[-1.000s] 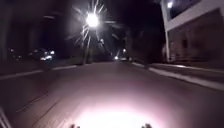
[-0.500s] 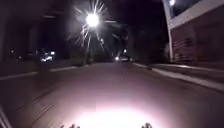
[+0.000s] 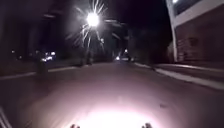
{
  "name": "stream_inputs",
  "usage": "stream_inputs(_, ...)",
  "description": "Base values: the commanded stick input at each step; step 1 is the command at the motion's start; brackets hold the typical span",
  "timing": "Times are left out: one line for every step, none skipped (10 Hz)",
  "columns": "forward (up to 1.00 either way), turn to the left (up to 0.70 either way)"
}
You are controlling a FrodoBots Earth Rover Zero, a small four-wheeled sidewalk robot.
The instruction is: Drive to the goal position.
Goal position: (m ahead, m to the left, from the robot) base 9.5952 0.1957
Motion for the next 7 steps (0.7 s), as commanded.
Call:
stream_inputs(0.85,0.0)
stream_inputs(0.85,0.0)
stream_inputs(0.85,0.0)
stream_inputs(0.85,0.0)
stream_inputs(0.85,0.0)
stream_inputs(0.85,0.0)
stream_inputs(0.85,0.0)
